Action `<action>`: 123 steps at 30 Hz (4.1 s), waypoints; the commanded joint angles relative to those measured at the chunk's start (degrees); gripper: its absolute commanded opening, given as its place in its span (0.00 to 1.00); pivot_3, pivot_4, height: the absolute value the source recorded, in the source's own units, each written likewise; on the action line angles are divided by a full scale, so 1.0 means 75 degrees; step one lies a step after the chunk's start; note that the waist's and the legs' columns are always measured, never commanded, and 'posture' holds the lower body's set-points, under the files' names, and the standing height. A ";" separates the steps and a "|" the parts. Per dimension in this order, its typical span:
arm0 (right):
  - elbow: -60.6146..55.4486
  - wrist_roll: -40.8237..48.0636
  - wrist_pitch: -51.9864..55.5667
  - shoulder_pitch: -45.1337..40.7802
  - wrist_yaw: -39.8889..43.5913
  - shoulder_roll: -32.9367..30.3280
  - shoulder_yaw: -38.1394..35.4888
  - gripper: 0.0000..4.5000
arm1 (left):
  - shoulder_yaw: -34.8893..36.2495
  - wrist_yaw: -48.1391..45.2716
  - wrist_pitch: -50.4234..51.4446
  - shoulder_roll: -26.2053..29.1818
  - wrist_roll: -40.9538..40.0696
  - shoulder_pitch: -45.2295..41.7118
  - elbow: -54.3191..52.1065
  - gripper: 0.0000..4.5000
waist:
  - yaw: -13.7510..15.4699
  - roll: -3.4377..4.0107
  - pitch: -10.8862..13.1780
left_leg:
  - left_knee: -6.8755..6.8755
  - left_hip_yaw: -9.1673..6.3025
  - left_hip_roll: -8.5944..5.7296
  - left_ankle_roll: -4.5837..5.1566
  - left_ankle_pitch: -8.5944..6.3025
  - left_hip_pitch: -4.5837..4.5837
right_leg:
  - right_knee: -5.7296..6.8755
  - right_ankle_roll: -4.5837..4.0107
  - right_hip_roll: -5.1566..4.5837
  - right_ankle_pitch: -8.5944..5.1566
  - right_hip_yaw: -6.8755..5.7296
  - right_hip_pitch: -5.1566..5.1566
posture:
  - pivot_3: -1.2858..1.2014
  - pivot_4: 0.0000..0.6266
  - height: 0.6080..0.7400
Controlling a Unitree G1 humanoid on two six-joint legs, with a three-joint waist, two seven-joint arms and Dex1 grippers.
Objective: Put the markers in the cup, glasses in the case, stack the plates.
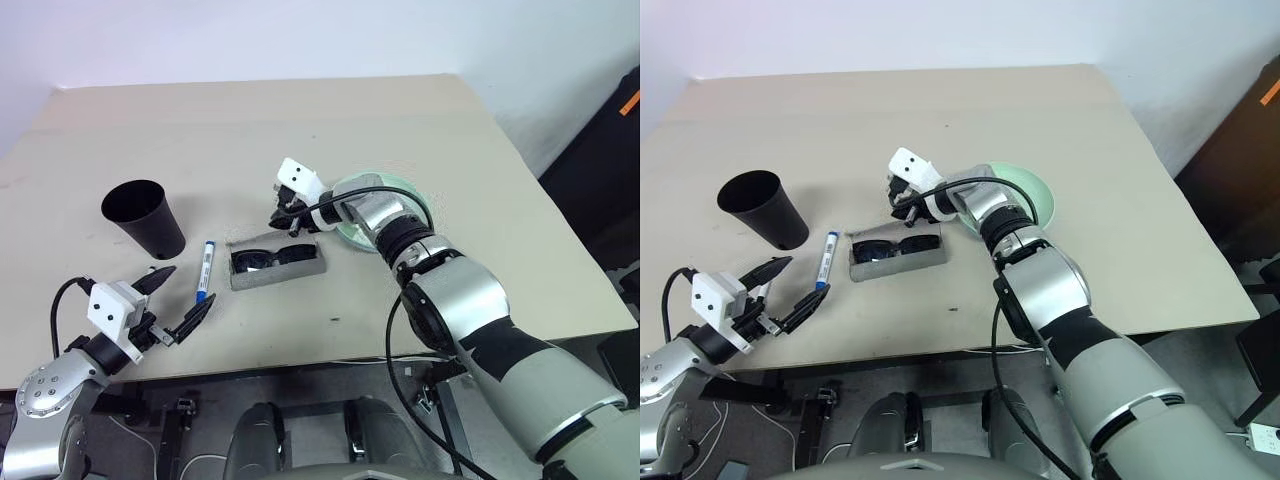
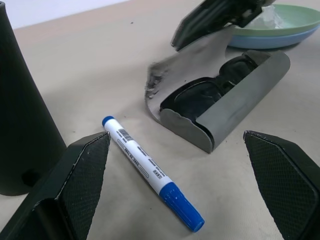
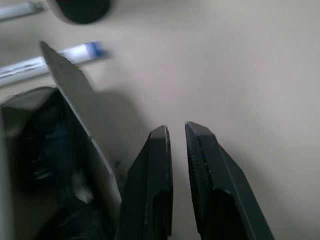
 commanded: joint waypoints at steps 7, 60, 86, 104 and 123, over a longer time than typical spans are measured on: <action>-0.1241 0.0103 0.0190 0.0891 0.1221 -0.0082 0.0423 0.13 | 0.0066 0.0039 -0.0220 -0.0011 0.0036 -0.0007 -0.0005 1.00 | 0.0001 0.0003 0.0001 | 0.0000 0.0000 0.0002 -0.0001 0.0000 0.0014 | 0.0007 -0.0001 -0.0001 0.0000 0.0001 0.0009 | 0.52 0.24 0.89; -0.4894 0.2415 0.0486 0.3705 0.0080 -0.0280 0.0043 0.13 | 0.0841 0.4717 0.9227 0.1480 -0.1205 -0.1784 -0.1303 1.00 | 0.0028 -0.0010 -0.0004 | -0.0004 -0.0019 0.0002 -0.0030 0.0017 0.0032 | 0.0022 0.0002 0.0010 0.0002 -0.0004 0.0023 | 0.52 0.24 0.89; -0.5930 0.3425 0.0785 0.3928 0.0988 -0.0626 -0.0203 0.12 | 0.2031 0.4252 1.0411 0.1765 -0.0634 -0.2258 -0.1389 0.00 | -0.0152 -0.0014 -0.0002 | -0.0019 -0.0028 0.0003 -0.0039 0.0022 0.0045 | 0.0028 0.0005 0.0008 0.0004 -0.0002 0.0025 | 0.52 0.24 0.89; -0.7467 0.4062 0.0873 0.4615 0.0878 -0.0840 -0.0274 0.98 | 0.3667 0.3356 0.4478 0.0818 -0.0104 -0.2272 -0.1092 0.00 | -0.0134 -0.0016 -0.0003 | -0.0025 -0.0032 0.0002 -0.0058 0.0010 0.0043 | 0.0019 -0.0024 -0.0027 -0.0011 0.0000 0.0026 | 0.52 0.24 0.89; -0.7624 0.3848 0.0447 0.5019 -0.0151 -0.0820 -0.0228 0.98 | 0.1430 0.1852 -0.1459 -0.0348 0.0266 -0.4458 0.2452 0.00 | 0.0057 -0.0018 -0.0004 | -0.0009 -0.0014 0.0000 -0.0035 0.0024 0.0043 | 0.0013 0.0011 0.0018 0.0007 -0.0004 0.0039 | 0.52 0.24 0.89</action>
